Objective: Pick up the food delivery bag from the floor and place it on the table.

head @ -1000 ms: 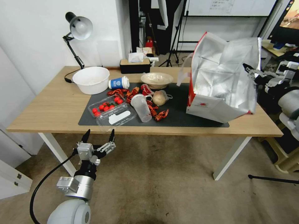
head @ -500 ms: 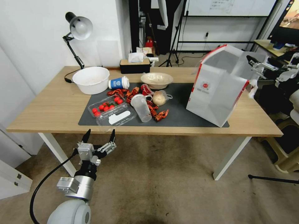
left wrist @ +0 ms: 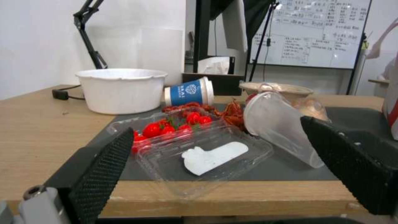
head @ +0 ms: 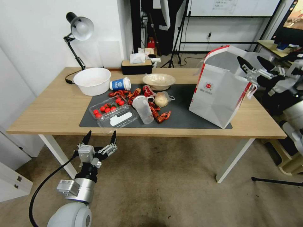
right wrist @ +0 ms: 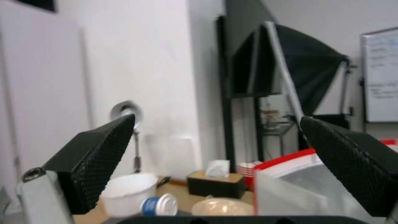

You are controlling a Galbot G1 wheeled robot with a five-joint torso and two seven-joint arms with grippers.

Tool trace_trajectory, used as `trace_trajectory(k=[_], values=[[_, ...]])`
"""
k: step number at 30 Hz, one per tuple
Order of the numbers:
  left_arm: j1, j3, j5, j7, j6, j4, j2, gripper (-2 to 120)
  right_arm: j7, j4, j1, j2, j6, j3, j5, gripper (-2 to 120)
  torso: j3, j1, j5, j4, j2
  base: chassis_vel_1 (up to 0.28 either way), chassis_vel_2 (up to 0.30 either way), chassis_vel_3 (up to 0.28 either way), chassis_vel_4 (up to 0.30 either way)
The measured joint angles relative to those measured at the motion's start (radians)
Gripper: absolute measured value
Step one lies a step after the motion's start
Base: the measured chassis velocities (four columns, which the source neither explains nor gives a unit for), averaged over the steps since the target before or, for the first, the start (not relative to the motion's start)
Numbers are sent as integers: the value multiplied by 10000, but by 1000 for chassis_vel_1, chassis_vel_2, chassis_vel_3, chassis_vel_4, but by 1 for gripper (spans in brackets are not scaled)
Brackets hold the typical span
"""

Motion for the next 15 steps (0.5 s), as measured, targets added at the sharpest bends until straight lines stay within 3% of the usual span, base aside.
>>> trace_trajectory(k=[5,6,11,15], values=[[4,-28,-3,-20,0,1,0,100,-483,265,-442,279,160,-61,-1078,100,0,0,-2,0,1,0,0,0,0],[6,-41,-6,-34,0,5,0,100,-572,351,-680,449,224,-152,-1811,100,0,0,-1,0,1,0,0,0,0],[7,-87,-18,-63,-30,51,3,100,-238,565,-1529,1159,345,-450,-4113,100,0,0,-1,0,0,0,0,0,0],[10,-103,-20,-69,-56,83,6,100,98,593,-1970,1668,474,-597,-5024,100,0,0,-1,1,1,0,0,0,0]])
